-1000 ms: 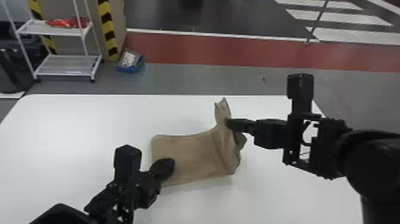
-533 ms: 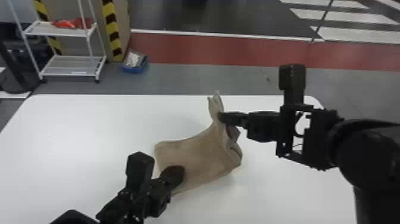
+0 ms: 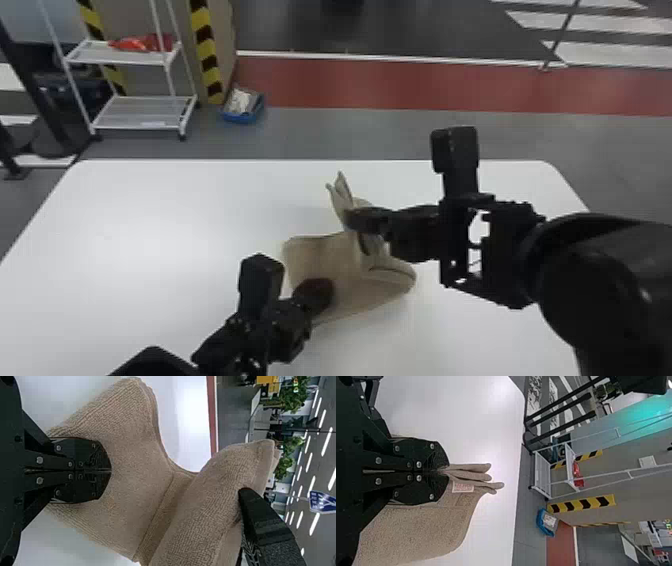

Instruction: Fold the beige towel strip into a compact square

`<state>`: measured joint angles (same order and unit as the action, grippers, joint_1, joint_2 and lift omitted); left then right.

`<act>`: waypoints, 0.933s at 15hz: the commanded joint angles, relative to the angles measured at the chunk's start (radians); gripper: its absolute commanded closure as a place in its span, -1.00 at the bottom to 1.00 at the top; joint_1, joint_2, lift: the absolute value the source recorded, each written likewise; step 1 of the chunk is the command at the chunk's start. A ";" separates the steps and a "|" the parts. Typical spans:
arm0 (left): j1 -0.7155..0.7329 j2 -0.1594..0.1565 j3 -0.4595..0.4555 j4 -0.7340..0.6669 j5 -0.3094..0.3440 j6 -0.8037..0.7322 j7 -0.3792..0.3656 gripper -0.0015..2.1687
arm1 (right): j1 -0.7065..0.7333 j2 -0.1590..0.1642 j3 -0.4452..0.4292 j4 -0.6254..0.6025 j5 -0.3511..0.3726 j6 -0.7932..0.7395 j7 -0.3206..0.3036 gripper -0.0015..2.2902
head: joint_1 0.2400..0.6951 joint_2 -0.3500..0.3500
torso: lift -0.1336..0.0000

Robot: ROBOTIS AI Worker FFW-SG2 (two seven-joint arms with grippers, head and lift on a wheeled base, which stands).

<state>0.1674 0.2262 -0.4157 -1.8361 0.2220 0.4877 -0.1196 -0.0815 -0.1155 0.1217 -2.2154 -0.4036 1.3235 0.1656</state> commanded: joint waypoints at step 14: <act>0.004 0.007 0.000 -0.009 0.010 -0.010 -0.008 0.74 | 0.029 0.017 0.142 0.082 0.124 -0.079 -0.001 0.06 | 1.00 -0.03 | -0.85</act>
<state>0.1717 0.2310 -0.4193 -1.8454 0.2314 0.4776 -0.1273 -0.0542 -0.0975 0.2613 -2.1340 -0.2951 1.2439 0.1641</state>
